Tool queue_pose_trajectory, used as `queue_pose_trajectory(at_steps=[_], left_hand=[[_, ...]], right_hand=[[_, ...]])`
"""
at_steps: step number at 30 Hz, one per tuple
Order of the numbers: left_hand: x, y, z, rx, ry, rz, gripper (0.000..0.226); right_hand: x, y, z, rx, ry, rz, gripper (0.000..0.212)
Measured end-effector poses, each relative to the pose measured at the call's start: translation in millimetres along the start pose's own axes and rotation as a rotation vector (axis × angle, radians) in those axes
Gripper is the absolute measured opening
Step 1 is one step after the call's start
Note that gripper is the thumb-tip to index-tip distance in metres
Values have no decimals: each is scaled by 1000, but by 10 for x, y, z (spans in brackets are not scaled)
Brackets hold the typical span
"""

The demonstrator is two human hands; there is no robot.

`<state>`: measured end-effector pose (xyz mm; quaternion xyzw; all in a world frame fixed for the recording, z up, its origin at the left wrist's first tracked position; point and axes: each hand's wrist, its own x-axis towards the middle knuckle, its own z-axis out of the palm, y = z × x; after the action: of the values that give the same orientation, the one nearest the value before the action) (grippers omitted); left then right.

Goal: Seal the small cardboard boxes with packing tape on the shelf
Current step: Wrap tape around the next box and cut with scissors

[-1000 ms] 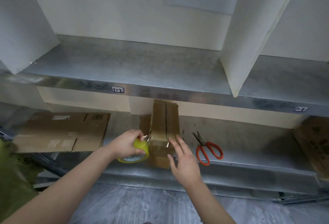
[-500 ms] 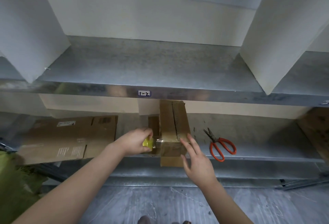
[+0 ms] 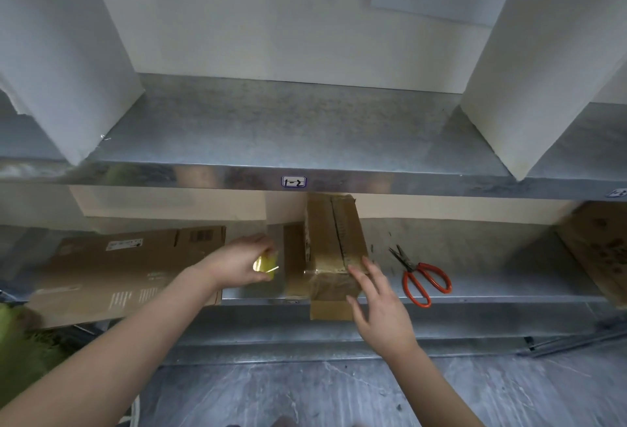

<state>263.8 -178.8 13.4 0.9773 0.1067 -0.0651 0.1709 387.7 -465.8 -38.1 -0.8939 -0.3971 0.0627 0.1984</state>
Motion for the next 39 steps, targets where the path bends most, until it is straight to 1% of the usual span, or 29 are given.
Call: queue_pose_trajectory(at_steps=[2, 4, 6, 7, 9, 11, 13, 15, 17, 18, 20, 22, 24, 25, 26, 28, 30, 32, 34, 37, 38, 39], left_hand=[[-40, 63, 49, -79, 25, -16, 48], [-81, 101, 77, -133, 81, -3, 46], [-143, 144, 83, -151, 125, 17, 43], [-177, 170, 76, -145, 139, 27, 42], [-245, 218, 52, -139, 161, 44, 40], [-315, 261, 23, -142, 198, 62, 36], [-374, 281, -1, -139, 233, 81, 32], [-428, 283, 1, -143, 259, 80, 29], [-482, 273, 31, -146, 289, 65, 27], [-501, 257, 50, -149, 307, 53, 28], [-539, 205, 81, -167, 318, 14, 35], [-591, 145, 115, -205, 275, -9, 50], [-668, 79, 169, -259, 216, -28, 67], [-712, 44, 203, -296, 202, -53, 71], [-753, 2, 235, -339, 201, -85, 70], [-805, -84, 281, -387, 204, -127, 61], [-799, -154, 294, -330, 199, -122, 57], [-745, -216, 299, -237, 197, -116, 63], [-670, -282, 309, -184, 203, -140, 68], [-542, -365, 324, -118, 219, -202, 74], [-495, -373, 345, -94, 227, -212, 76], [-455, -373, 378, -70, 234, -217, 78]], right_hand=[[2, -86, -25, -75, 93, -22, 47], [41, -226, -78, -120, 203, -112, 43], [96, -448, -115, -93, 252, -209, 42], [129, -585, -126, -61, 252, -235, 41], [208, -865, -109, 28, 186, -223, 45], [281, -1080, -39, 152, 63, -157, 46], [341, -1218, 35, 275, -9, -88, 37], [372, -1313, 93, 386, -1, -32, 23], [379, -1374, 151, 446, 53, -19, 13], [379, -1397, 178, 476, 68, -20, 11], [388, -1432, 234, 535, 65, -23, 14], [401, -1441, 280, 566, 55, -15, 18], [426, -1410, 314, 607, 68, 5, 17], [443, -1385, 329, 637, 68, 22, 16], [454, -1368, 341, 660, 59, 33, 17], [462, -1363, 361, 657, 20, 10, 21], [473, -1380, 386, 554, -21, -43, 20], [459, -1405, 400, 468, -23, -56, 18], [417, -1429, 408, 469, 12, -54, 20], [311, -1482, 438, 483, 32, -120, 20], [311, -1477, 452, 528, 36, -89, 20], [339, -1456, 464, 600, 36, -7, 19]])
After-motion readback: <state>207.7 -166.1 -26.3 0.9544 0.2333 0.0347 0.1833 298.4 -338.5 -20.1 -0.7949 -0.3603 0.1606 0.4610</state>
